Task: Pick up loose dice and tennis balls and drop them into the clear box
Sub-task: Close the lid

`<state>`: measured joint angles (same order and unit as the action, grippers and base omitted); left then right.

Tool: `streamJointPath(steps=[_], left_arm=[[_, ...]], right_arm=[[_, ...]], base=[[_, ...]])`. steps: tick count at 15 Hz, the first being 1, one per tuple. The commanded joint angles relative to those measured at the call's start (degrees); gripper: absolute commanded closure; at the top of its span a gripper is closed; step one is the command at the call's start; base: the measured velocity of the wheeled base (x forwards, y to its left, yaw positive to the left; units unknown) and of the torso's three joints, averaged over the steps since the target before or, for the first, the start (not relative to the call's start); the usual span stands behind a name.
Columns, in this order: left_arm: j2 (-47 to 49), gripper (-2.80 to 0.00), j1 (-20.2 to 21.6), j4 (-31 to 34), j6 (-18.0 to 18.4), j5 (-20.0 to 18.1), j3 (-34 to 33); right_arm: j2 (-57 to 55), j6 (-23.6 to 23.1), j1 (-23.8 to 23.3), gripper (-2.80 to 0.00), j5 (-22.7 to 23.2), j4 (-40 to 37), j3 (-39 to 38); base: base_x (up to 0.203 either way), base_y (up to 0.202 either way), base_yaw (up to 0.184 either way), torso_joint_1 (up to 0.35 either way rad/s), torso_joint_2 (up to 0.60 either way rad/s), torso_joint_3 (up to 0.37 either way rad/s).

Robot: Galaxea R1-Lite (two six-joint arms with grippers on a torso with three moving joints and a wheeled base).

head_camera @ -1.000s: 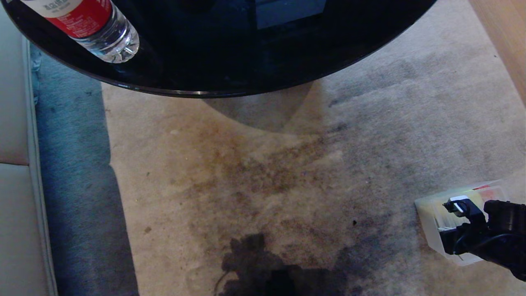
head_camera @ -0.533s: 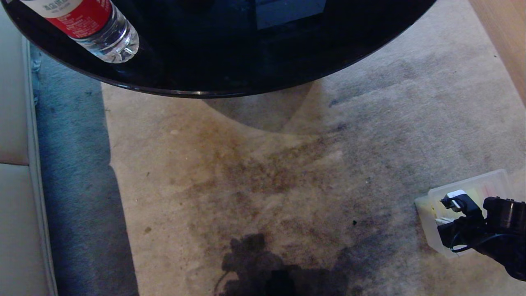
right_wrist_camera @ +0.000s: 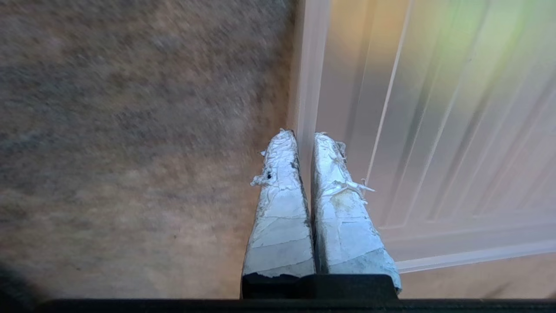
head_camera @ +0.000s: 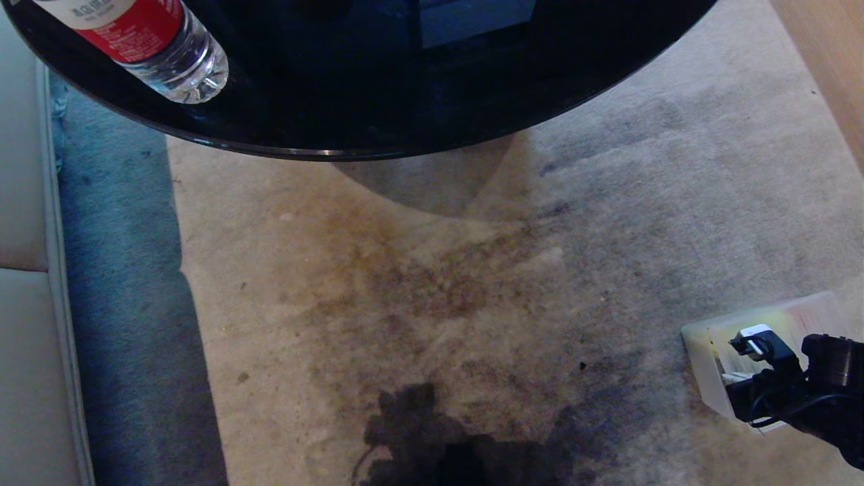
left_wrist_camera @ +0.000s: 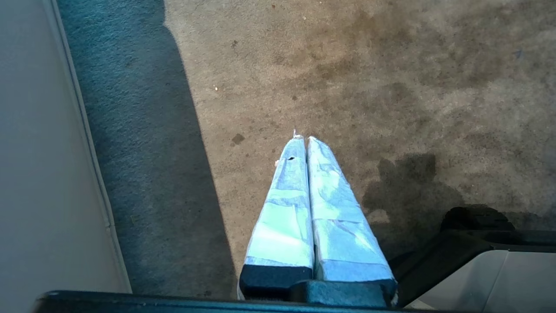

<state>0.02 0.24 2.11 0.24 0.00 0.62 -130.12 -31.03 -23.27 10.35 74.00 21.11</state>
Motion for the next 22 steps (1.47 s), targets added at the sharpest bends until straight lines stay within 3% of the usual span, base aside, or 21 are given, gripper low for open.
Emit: streamJointPath(steps=[1,14,15,22], left_arm=[[0.0,0.00,0.0,0.0,0.0,0.0,0.0],[0.0,0.00,0.0,0.0,0.0,0.0,0.0],[0.0,0.00,0.0,0.0,0.0,0.0,0.0],[0.0,0.00,0.0,0.0,0.0,0.0,0.0]], right_arm=[[-0.1,0.3,-0.3,0.00,0.1,0.4,0.0],[-3.0,-0.6,0.2,0.00,1.5,3.2,0.9],[-3.0,-0.6,0.2,-2.80,1.7,3.2,0.8],[-1.5,-0.4,0.2,-2.80,2.2,3.1,0.2]], base=[[0.000,0.000,0.000,0.000,0.00,0.000],[0.000,0.000,0.000,0.000,0.00,0.000],[0.000,0.000,0.000,0.000,0.00,0.000],[0.000,0.000,0.000,0.000,0.00,0.000]])
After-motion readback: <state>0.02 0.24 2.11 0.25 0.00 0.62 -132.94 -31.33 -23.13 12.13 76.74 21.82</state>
